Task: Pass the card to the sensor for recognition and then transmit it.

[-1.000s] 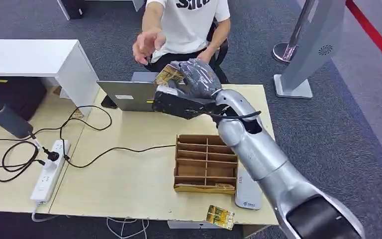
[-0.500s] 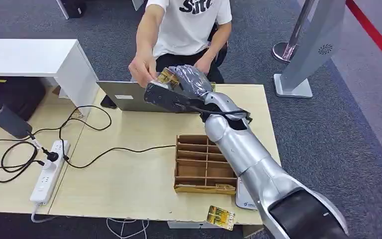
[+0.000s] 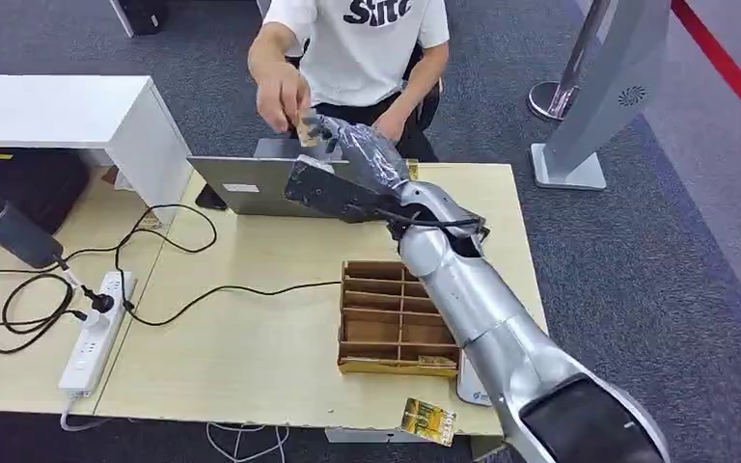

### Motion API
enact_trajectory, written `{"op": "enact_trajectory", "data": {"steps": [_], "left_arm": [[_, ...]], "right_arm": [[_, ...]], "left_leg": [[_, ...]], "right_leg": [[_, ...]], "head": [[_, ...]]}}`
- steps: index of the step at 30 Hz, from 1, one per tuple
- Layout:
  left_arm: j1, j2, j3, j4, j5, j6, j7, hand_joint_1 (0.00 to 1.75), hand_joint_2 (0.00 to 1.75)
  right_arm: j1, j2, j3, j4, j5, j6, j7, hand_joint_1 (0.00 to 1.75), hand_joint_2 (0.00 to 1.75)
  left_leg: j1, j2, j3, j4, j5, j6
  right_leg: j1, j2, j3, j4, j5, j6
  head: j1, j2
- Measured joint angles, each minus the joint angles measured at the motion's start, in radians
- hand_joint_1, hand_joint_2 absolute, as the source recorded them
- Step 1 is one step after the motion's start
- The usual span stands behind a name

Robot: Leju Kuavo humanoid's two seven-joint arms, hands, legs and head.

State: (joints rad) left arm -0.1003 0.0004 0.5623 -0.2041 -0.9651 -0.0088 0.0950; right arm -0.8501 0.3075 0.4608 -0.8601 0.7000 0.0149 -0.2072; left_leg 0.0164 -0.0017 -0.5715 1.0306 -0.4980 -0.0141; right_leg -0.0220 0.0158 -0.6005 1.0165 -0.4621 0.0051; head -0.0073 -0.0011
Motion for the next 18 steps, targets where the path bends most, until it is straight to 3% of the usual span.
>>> {"op": "enact_trajectory", "data": {"steps": [3,8,12,18], "left_arm": [[0.014,0.000,0.021,0.000,0.008,0.010,-0.009,0.00,1.75],[0.034,-0.001,0.056,0.000,0.014,0.019,-0.011,0.00,1.75],[0.035,-0.001,0.072,0.000,0.014,0.019,-0.010,0.00,1.75],[0.036,-0.001,0.080,0.000,0.014,0.019,-0.010,0.00,1.75]], "right_arm": [[0.076,-0.025,0.004,-0.173,-0.003,0.005,-0.011,0.00,1.75],[0.208,-0.113,0.023,-0.472,0.020,-0.035,-0.035,0.00,1.75],[0.255,-0.150,0.033,-0.585,0.023,-0.037,-0.036,0.00,1.75],[0.280,-0.173,0.042,-0.653,0.023,-0.041,-0.042,0.00,1.75]], "left_leg": [[0.000,-0.001,0.006,0.000,0.000,0.000],[0.000,-0.002,0.005,0.000,0.000,0.000],[0.000,-0.001,0.005,0.000,0.000,0.001],[0.000,-0.001,0.006,0.000,0.000,0.000]], "right_leg": [[0.000,-0.002,0.000,0.000,0.000,0.000],[0.000,-0.003,0.000,-0.001,0.000,0.000],[0.000,-0.002,0.000,-0.001,0.000,0.000],[0.000,-0.002,0.000,0.000,0.000,0.000]], "head": [[0.002,0.000],[0.002,0.000],[0.001,0.000],[0.000,0.000]]}}
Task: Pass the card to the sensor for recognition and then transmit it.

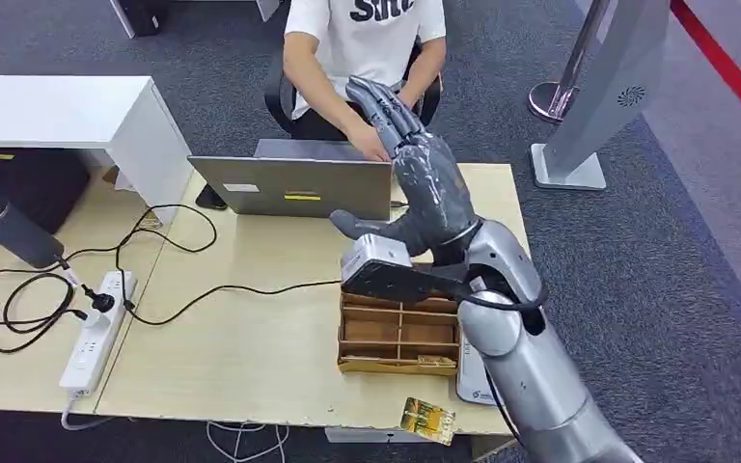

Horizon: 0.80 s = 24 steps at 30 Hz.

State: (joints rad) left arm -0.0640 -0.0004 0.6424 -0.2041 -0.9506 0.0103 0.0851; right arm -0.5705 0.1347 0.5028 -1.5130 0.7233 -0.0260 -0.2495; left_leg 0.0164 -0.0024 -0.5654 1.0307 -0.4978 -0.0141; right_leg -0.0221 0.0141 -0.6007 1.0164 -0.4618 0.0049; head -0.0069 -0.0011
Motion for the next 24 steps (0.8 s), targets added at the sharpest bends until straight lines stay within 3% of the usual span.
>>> {"op": "enact_trajectory", "data": {"steps": [4,10,15,19,24], "left_arm": [[0.001,-0.002,0.017,0.000,0.008,0.003,0.009,0.00,1.75],[0.008,-0.003,0.048,0.000,0.019,0.016,0.018,0.00,1.75],[0.009,-0.004,0.077,0.000,0.028,0.020,0.019,0.00,1.75],[0.008,-0.005,0.101,0.000,0.016,0.021,0.020,0.00,1.75],[0.008,-0.009,0.125,0.000,0.007,0.029,0.020,0.00,1.75]], "right_arm": [[0.054,-0.051,0.002,-0.070,0.015,-0.060,-0.064,0.00,1.75],[0.231,-0.199,-0.026,-0.211,0.040,-0.155,-0.176,0.00,1.75],[0.389,-0.311,-0.064,-0.248,0.083,-0.225,-0.257,0.00,1.75],[0.515,-0.337,-0.082,-0.240,0.188,-0.305,-0.267,0.00,1.75],[0.606,-0.341,-0.082,-0.202,0.209,-0.331,-0.256,0.00,1.75]], "left_leg": [[0.000,-0.002,0.000,0.000,0.000,0.000],[-0.001,-0.002,0.000,0.000,-0.002,0.003],[-0.001,-0.002,0.000,0.000,-0.004,0.004],[-0.001,-0.002,0.000,0.000,-0.004,0.004],[-0.001,-0.002,0.000,0.000,-0.004,0.004]], "right_leg": [[0.000,-0.002,0.001,-0.001,0.000,0.000],[0.000,-0.002,0.002,-0.003,-0.001,0.002],[0.000,-0.003,0.003,-0.004,-0.002,0.003],[0.000,-0.002,0.003,-0.004,-0.002,0.003],[0.000,-0.003,0.002,-0.004,-0.002,0.002]], "head": [[0.000,0.000],[0.000,0.000],[0.000,0.000],[0.000,0.000],[0.000,0.000]]}}
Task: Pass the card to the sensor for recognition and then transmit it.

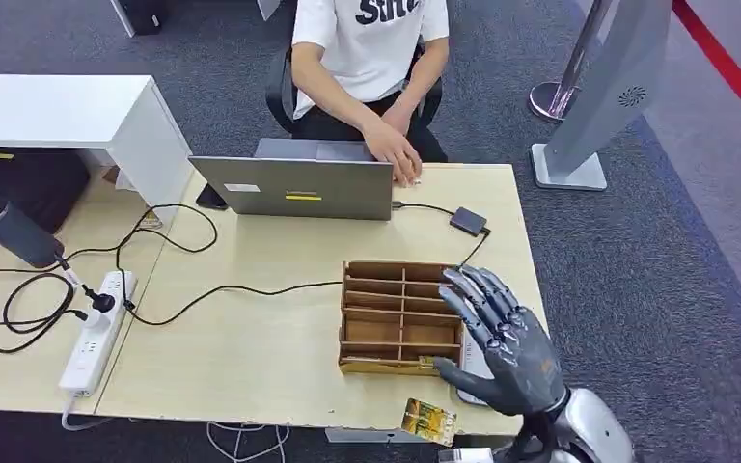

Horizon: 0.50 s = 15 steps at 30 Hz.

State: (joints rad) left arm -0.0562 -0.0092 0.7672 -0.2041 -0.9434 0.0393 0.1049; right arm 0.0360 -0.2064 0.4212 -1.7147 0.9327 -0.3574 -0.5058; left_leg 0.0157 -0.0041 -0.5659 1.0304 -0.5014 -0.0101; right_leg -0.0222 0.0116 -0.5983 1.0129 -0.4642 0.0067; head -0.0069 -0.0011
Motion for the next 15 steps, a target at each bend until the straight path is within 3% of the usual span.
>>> {"op": "enact_trajectory", "data": {"steps": [15], "left_arm": [[-0.002,-0.002,0.034,0.000,-0.034,0.002,0.000,0.00,1.75]], "right_arm": [[0.054,0.007,0.065,0.064,-0.016,0.025,-0.050,0.00,1.75]], "left_leg": [[0.000,0.000,0.000,0.000,0.000,0.000]], "right_leg": [[0.000,0.000,0.000,0.000,0.000,0.000]], "head": [[0.000,0.000]]}}
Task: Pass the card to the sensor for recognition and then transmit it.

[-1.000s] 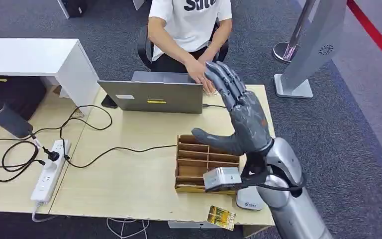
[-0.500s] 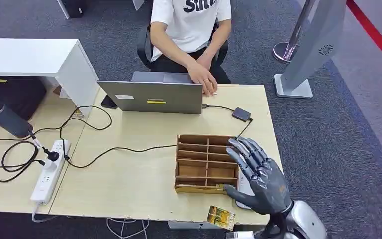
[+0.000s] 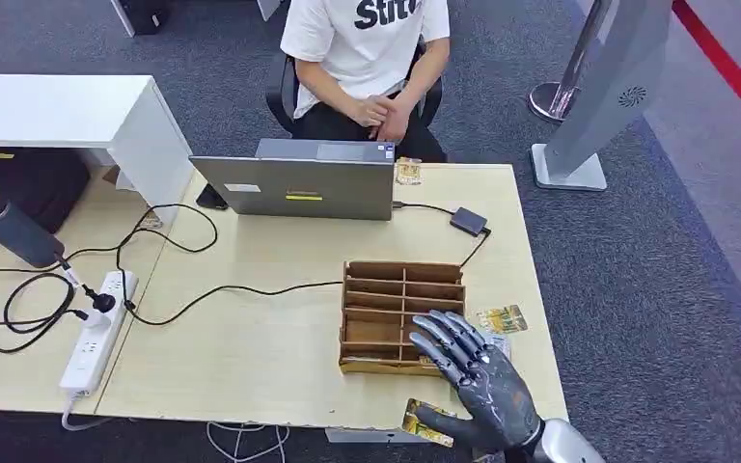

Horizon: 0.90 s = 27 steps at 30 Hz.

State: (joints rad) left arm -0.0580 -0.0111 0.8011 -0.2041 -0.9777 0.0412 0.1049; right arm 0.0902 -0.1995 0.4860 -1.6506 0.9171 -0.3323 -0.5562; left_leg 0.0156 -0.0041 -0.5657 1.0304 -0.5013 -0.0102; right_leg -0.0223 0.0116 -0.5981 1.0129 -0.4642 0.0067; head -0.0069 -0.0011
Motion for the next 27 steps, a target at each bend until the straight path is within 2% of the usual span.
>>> {"op": "enact_trajectory", "data": {"steps": [15,19,27], "left_arm": [[0.000,-0.004,0.007,0.000,-0.001,0.000,0.000,0.00,1.75],[0.000,-0.004,0.007,0.000,-0.016,0.000,0.000,0.00,1.75],[-0.002,-0.006,0.009,0.000,-0.045,-0.003,-0.002,0.00,1.75]], "right_arm": [[0.000,0.002,0.016,0.013,-0.003,0.001,-0.002,0.00,1.75],[-0.002,0.003,0.032,0.023,-0.010,0.029,-0.015,0.00,1.75],[-0.031,0.024,0.125,0.135,0.111,-0.044,0.077,0.00,1.75]], "left_leg": [[0.000,0.000,0.000,0.000,0.000,0.000],[0.000,0.000,0.000,0.000,0.000,0.000],[0.000,0.000,0.000,0.000,0.000,0.000]], "right_leg": [[0.000,0.000,0.000,0.000,0.000,0.000],[0.000,0.000,0.000,0.000,0.000,0.000],[0.000,0.000,0.000,0.000,0.000,0.000]], "head": [[0.000,0.000],[0.000,0.000],[0.000,0.000]]}}
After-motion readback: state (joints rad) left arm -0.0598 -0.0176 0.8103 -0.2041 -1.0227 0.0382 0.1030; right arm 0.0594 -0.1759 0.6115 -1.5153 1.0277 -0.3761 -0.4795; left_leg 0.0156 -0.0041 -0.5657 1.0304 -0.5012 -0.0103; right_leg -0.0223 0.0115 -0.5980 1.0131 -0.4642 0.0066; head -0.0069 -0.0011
